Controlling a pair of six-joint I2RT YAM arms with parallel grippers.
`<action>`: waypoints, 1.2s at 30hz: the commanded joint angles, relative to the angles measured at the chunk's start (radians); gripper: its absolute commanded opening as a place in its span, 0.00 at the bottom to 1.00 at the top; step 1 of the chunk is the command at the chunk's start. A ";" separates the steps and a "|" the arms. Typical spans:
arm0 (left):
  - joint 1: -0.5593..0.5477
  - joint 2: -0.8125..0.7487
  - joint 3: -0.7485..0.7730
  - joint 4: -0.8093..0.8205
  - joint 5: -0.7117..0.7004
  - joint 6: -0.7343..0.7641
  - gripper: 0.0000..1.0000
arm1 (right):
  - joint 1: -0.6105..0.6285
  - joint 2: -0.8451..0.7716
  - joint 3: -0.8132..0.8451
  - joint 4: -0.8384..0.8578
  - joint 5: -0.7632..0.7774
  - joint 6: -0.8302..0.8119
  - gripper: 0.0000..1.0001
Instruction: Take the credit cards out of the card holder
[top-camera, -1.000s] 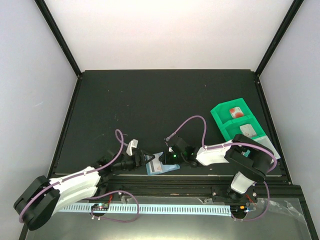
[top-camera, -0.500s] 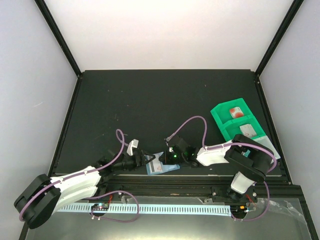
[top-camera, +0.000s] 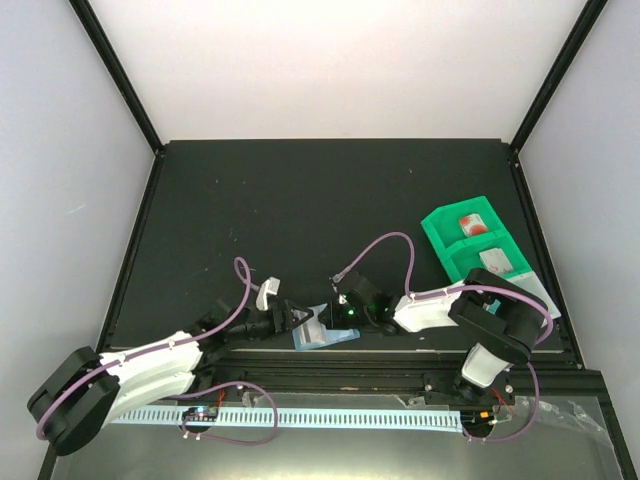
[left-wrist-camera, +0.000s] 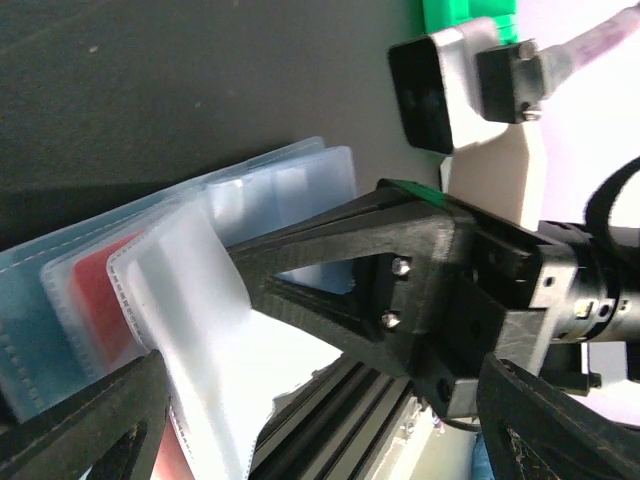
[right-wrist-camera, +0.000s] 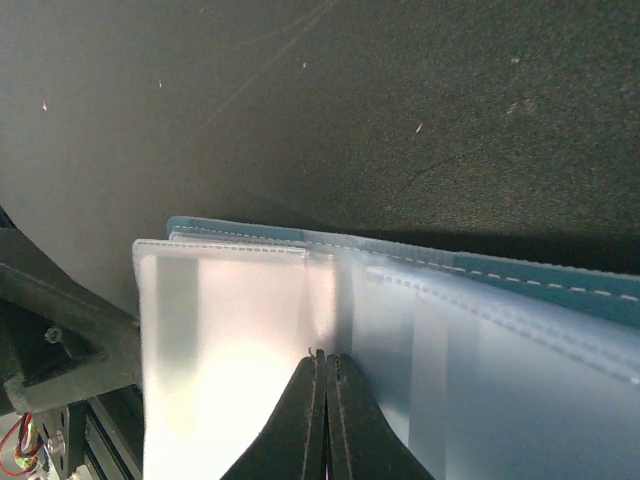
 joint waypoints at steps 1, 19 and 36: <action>-0.021 0.002 0.060 0.043 0.002 0.004 0.86 | 0.002 0.032 -0.040 -0.096 0.007 0.005 0.01; -0.040 0.002 0.066 -0.058 -0.054 0.044 0.48 | 0.001 -0.043 -0.063 -0.085 0.033 0.020 0.01; -0.048 0.013 0.064 -0.089 -0.088 0.062 0.52 | 0.001 -0.039 -0.054 -0.094 0.041 0.014 0.01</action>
